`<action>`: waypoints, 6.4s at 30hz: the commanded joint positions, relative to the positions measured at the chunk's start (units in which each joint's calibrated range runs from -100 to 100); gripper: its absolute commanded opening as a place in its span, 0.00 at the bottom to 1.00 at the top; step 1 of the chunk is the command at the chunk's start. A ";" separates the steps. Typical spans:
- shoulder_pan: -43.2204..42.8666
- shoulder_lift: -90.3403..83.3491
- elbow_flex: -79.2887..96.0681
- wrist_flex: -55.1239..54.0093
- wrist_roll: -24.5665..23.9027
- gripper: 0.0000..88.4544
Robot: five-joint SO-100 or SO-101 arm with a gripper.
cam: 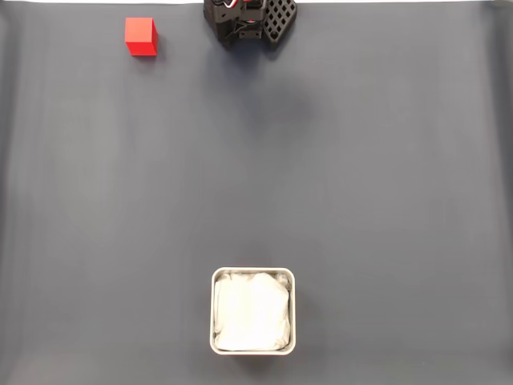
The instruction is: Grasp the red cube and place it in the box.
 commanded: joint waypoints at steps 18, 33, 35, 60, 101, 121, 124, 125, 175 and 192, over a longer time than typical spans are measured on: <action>7.60 3.83 4.16 -2.58 -0.05 0.05; 11.50 5.48 9.09 -6.84 -0.49 0.18; 11.57 5.91 9.91 -7.91 -0.49 0.18; 11.79 8.51 18.85 -19.30 -1.56 0.24; 15.98 4.70 33.64 -31.84 0.98 0.29; 16.19 4.27 40.57 -37.91 2.15 0.30; 16.19 3.57 41.30 -37.91 2.34 0.30; 16.12 3.40 41.57 -37.91 2.44 0.30; 14.77 -5.44 52.07 -39.88 4.25 0.19; 14.77 -5.18 51.24 -39.88 4.98 0.10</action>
